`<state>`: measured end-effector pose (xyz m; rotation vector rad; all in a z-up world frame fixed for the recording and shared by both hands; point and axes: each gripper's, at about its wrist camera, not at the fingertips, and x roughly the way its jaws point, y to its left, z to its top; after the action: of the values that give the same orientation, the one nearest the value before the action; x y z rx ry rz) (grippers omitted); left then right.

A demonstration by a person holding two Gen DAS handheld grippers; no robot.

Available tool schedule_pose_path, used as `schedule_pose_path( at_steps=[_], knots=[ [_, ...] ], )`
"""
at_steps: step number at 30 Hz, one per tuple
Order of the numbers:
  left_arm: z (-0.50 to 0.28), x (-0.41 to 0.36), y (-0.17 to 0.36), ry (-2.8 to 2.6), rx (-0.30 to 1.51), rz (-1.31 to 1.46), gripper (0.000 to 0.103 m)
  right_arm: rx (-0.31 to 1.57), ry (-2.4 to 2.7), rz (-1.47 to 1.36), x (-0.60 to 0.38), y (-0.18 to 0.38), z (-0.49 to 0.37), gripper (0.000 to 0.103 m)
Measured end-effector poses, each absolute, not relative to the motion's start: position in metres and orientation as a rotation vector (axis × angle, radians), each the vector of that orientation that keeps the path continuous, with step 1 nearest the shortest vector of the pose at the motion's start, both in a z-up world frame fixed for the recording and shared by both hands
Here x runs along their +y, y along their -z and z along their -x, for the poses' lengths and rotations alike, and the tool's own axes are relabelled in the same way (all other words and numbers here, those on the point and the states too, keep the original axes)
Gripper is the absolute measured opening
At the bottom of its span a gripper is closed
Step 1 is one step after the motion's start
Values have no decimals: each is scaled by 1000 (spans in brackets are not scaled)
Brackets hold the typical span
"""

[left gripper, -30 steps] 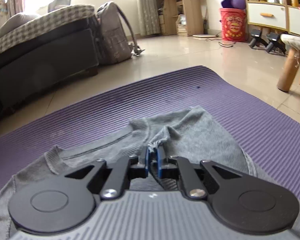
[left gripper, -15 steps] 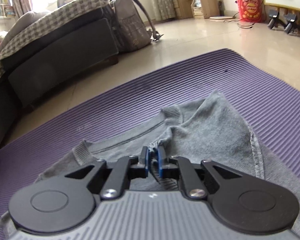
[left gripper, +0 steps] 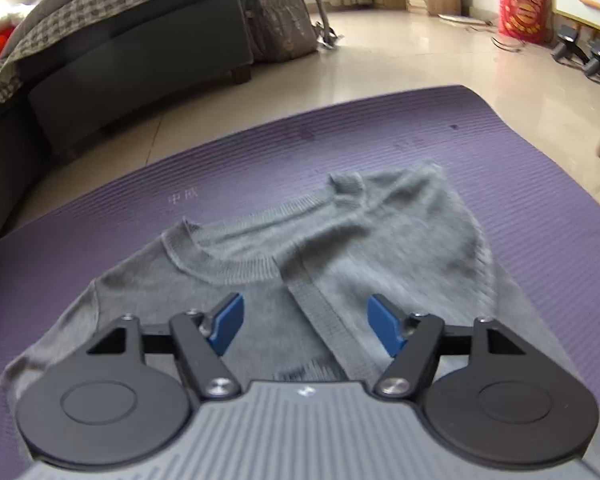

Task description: Fold clothes

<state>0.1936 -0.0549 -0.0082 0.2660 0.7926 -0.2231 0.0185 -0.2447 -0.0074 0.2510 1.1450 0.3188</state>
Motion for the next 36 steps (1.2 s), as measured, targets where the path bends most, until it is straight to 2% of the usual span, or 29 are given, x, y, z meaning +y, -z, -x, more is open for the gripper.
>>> schedule_pose_path(
  at_steps=[2,4,5,6,9,13,16,21,25,28,33,36],
  knots=[
    [-175,-55,2,248,825,-274,73,1149,-311,-228,-246,6,-16,34],
    [-158,-54,0,249,843,-294,76,1163,-316,-201,-245,6,-13,27],
    [-149,-53,-1,249,851,-304,77,1173,-323,-191,-244,8,-12,19],
    [-144,-51,-1,247,861,-310,77,1196,-330,-174,-240,12,-12,17],
    [-128,-44,-2,226,900,-306,77,1263,-335,-137,-234,23,-9,18],
    [-106,-34,-5,221,973,-191,77,1305,-335,-103,-231,23,0,24],
    [-91,-32,-2,275,1032,-77,68,1296,-333,-40,-227,19,14,26],
    [-79,-38,5,313,1061,40,67,1289,-338,101,-211,16,41,25],
    [-86,-48,14,343,1056,118,60,1293,-360,191,-196,18,50,25],
    [-100,-53,17,341,1040,135,59,1302,-379,244,-185,24,51,25],
    [-131,-52,30,333,1018,215,58,1319,-383,288,-180,34,48,12],
    [-146,-52,37,349,1008,273,45,1294,-388,295,-181,32,47,5]
  ],
)
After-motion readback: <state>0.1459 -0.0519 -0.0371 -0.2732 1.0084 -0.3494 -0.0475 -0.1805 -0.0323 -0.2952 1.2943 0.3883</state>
